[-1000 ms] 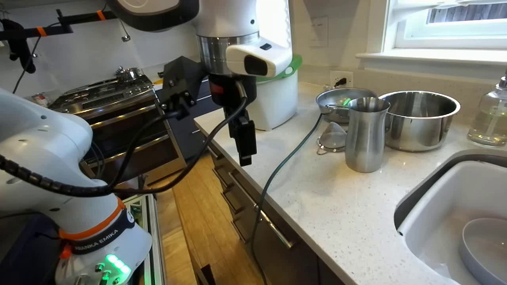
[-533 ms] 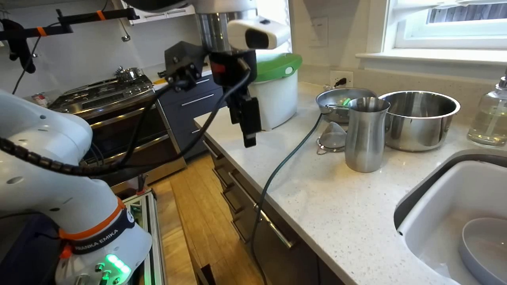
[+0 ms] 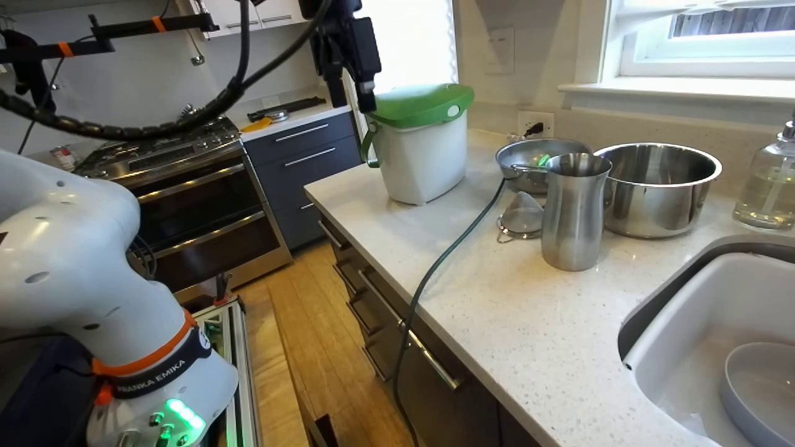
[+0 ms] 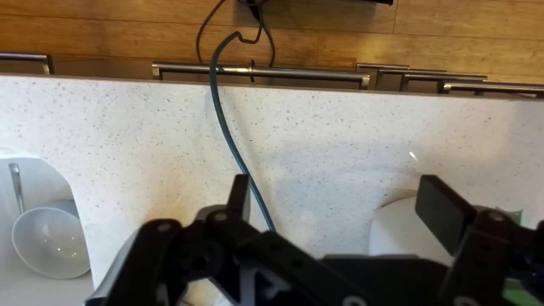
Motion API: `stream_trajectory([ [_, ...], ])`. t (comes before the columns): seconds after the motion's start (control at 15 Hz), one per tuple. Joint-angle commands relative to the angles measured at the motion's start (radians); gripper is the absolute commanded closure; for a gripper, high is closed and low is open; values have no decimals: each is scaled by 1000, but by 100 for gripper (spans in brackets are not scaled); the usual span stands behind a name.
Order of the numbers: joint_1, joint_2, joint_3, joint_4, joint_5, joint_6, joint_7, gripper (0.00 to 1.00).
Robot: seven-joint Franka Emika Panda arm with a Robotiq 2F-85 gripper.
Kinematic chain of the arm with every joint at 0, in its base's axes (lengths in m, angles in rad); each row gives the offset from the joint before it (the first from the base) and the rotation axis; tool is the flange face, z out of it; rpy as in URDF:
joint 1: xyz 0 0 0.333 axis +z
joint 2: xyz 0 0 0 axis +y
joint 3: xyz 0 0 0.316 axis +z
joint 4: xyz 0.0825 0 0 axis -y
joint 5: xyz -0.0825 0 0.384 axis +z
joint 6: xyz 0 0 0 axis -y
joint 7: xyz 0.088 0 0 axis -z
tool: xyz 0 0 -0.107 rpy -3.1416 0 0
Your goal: Move the bin to the right
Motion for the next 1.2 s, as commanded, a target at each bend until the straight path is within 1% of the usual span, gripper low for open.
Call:
stream_trajectory([
  [0.0,76,-12,57,30,0,5,30,0],
  [0.07,92,-14,83,38,-2,7,53,0],
  [0.2,125,-17,119,51,10,30,91,0],
  [0.27,139,-13,132,70,15,22,107,0],
  [0.33,152,-16,152,67,17,44,136,0],
  [0.53,186,-9,186,93,27,69,178,0],
  [0.67,202,-5,212,91,24,114,212,0],
  [0.73,207,-5,219,92,15,132,217,0],
  [0.8,204,-5,203,94,7,104,194,0],
  [1.13,207,-4,203,94,6,109,197,0],
])
